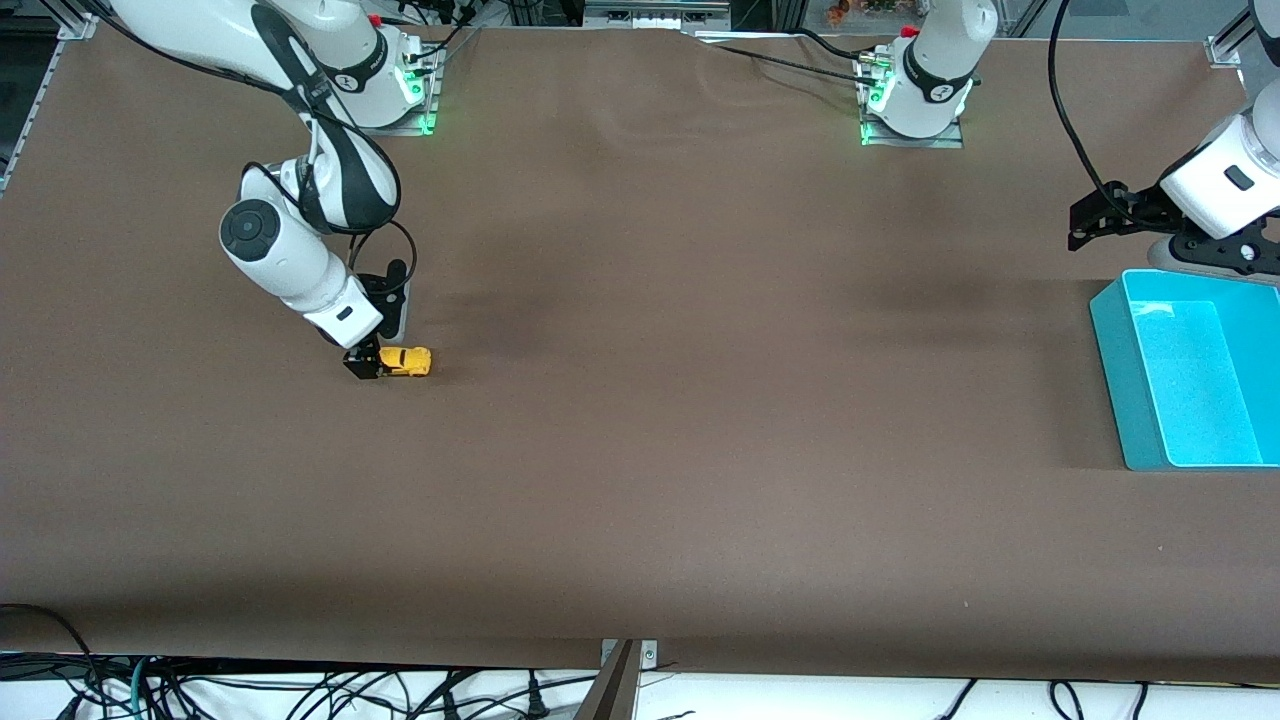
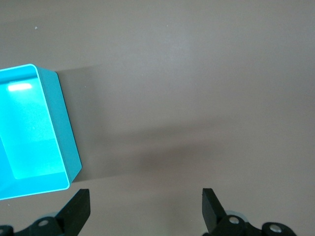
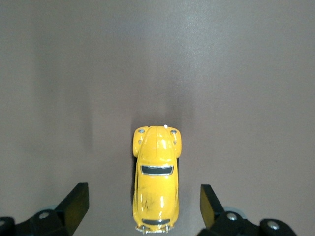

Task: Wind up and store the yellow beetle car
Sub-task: 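Close the right gripper on the yellow beetle car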

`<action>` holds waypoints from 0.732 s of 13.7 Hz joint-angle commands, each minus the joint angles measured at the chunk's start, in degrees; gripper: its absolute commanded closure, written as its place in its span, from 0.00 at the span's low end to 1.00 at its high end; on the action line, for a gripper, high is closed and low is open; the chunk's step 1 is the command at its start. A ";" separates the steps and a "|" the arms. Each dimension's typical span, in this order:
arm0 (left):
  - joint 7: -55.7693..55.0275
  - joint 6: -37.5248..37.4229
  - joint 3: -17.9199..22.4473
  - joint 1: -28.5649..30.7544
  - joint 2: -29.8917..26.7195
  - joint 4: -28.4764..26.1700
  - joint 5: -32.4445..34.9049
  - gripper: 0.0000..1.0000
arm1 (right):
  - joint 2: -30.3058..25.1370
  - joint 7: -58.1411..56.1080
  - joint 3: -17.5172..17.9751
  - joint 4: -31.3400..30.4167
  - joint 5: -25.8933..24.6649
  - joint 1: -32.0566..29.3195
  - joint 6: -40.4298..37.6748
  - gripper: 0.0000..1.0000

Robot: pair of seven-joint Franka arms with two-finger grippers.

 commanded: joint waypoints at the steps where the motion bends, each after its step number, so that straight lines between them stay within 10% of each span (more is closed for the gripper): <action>1: 0.37 -1.25 -0.29 -0.03 2.20 3.31 0.11 0.00 | 2.12 -1.27 0.54 0.57 -0.13 -0.45 2.29 0.00; 4: 0.37 -1.60 -0.29 -0.03 2.20 3.31 0.02 0.00 | 3.79 -1.27 0.54 0.57 -0.13 -0.54 4.13 0.02; 10: 0.55 -2.13 -0.29 0.06 2.20 3.22 0.02 0.00 | 4.32 -1.27 0.54 0.57 -0.13 -0.72 4.31 0.78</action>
